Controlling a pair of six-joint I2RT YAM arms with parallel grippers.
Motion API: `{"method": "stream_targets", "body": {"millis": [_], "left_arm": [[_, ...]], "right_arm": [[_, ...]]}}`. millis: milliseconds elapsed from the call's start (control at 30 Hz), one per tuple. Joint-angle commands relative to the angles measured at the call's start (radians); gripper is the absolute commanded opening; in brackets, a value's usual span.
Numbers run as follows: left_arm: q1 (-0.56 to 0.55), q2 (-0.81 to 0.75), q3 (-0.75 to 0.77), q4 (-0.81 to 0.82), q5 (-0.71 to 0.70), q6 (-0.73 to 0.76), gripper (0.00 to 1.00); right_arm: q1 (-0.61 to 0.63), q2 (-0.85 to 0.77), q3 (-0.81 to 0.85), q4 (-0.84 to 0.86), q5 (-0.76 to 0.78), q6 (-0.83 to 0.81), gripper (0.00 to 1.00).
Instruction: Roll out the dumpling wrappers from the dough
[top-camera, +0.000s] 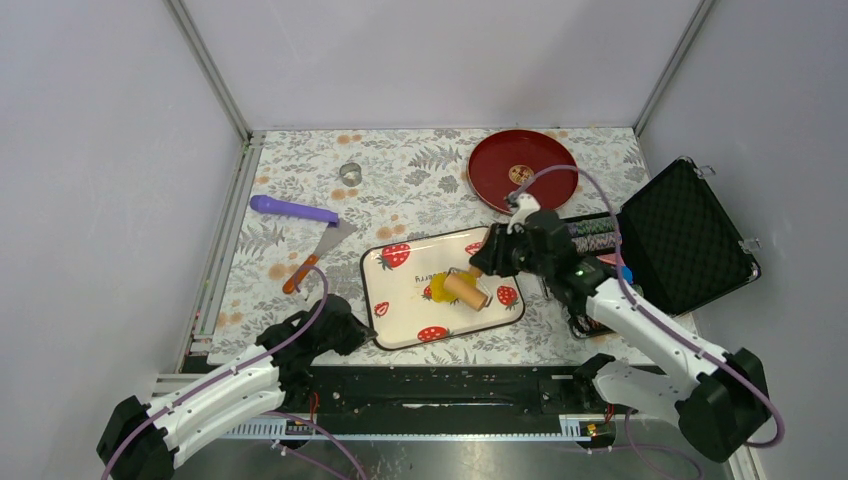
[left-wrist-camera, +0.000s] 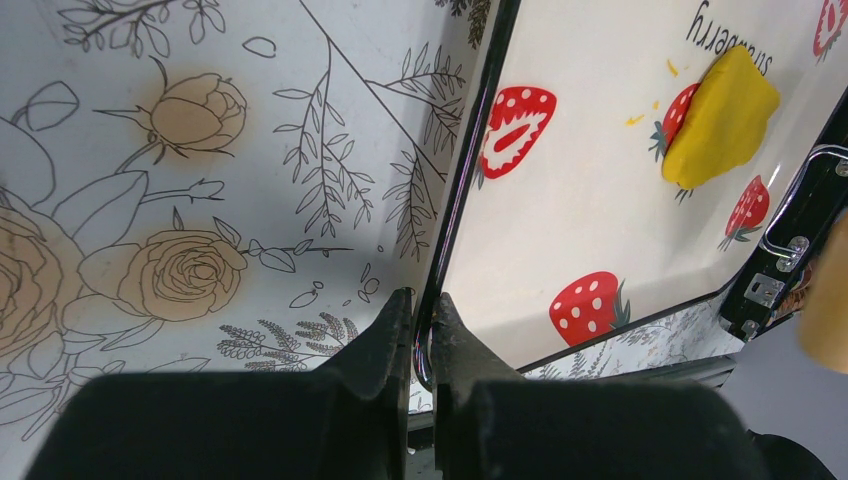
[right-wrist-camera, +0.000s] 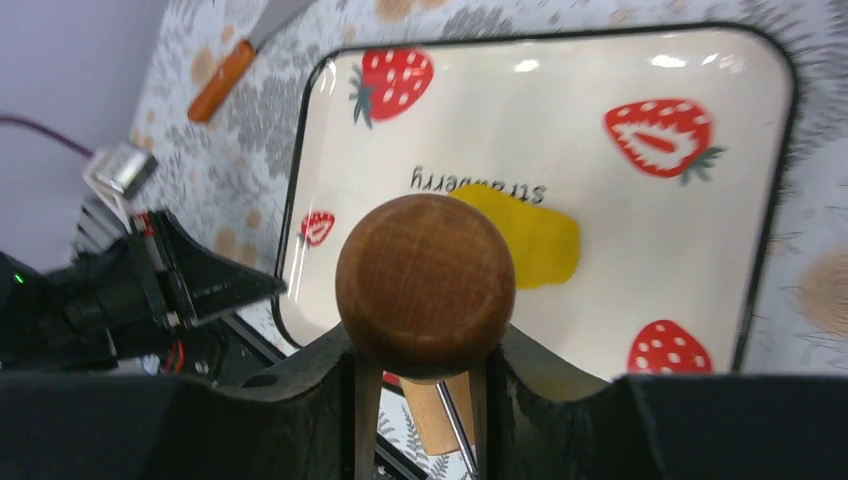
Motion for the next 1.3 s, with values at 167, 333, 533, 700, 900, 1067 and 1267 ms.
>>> {"method": "stream_targets", "body": {"millis": [167, 333, 533, 700, 900, 1067, 1267], "left_arm": [[0.011, 0.009, -0.030, -0.065, -0.039, -0.010, 0.00], [0.011, 0.005, -0.032, -0.065, -0.038, -0.010, 0.00], [0.012, 0.000, -0.033, -0.065, -0.036, -0.010, 0.00], [0.011, -0.019, -0.029, -0.087, -0.038, -0.011, 0.00], [0.012, -0.149, -0.026, -0.192, -0.037, -0.031, 0.00], [0.012, -0.179, -0.015, -0.250, -0.032, -0.018, 0.00], [0.006, -0.141, -0.006, -0.238, -0.039, -0.012, 0.00]], "right_arm": [[-0.293, -0.075, 0.102, -0.099, -0.197, 0.040, 0.00], [-0.396, -0.089, 0.090, -0.117, -0.245, 0.051, 0.00], [-0.485, -0.109, 0.025, -0.142, -0.201, 0.050, 0.00], [-0.536, -0.097, -0.006, -0.142, -0.194, 0.040, 0.00], [-0.537, -0.045, 0.025, -0.153, -0.211, 0.013, 0.00], [-0.535, 0.044, 0.128, -0.140, -0.272, 0.010, 0.00], [-0.442, 0.226, 0.287, -0.109, -0.257, 0.038, 0.00]]}}
